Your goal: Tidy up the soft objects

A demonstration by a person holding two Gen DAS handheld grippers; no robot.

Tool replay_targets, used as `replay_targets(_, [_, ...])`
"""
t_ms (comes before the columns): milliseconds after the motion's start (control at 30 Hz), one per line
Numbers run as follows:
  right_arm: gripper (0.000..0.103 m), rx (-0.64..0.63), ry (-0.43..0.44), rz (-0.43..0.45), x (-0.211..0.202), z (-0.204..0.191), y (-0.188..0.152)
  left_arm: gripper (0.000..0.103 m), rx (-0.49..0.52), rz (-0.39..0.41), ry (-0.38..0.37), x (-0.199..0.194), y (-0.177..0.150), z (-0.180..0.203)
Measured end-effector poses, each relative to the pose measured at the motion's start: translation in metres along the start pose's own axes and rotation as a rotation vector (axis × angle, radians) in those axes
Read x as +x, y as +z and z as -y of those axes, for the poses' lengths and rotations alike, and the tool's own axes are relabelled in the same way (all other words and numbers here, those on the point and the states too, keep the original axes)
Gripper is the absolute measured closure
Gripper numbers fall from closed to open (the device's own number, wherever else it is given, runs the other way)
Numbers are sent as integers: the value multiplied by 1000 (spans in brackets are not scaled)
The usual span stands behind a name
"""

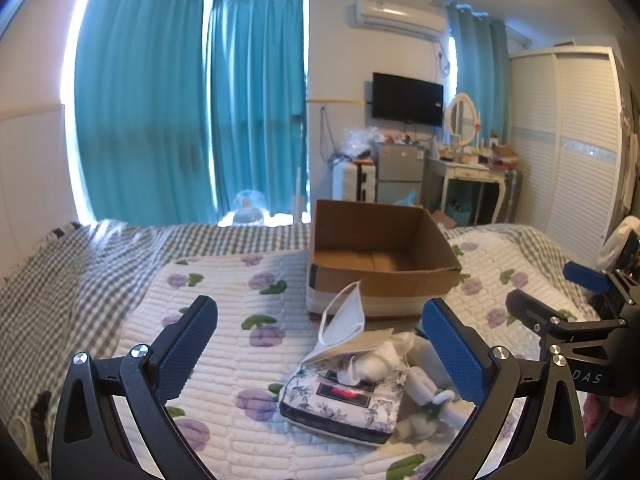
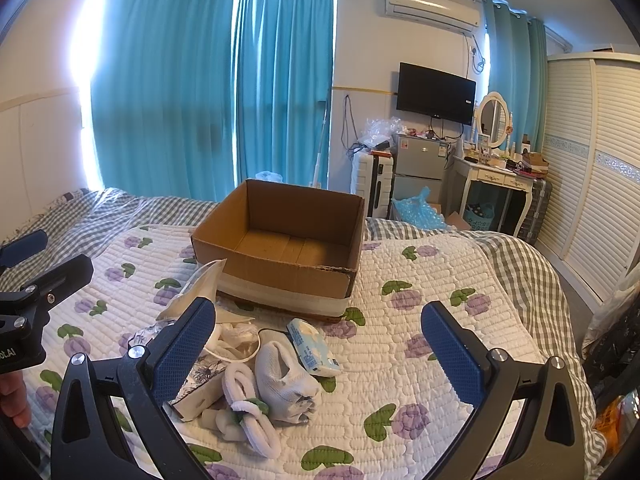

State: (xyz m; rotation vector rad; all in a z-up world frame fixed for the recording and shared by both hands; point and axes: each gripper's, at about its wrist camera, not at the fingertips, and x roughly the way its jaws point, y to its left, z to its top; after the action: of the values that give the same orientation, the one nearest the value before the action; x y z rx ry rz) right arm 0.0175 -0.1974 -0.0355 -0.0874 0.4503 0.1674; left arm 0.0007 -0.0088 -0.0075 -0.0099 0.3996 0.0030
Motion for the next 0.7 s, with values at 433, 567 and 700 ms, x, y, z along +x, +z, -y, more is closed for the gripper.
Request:
replay_targets(433, [0,-6,5,-4,0,-1,-1,0,-2,1,-2,-1,0,1])
replay_targets(567, [0,-12,7,-5,1,-3,2,0,-2,0,-1,0,0,1])
replay_targets(700, [0,-13,6,-4,1,-4,3,0,-1,0,0,0,0,1])
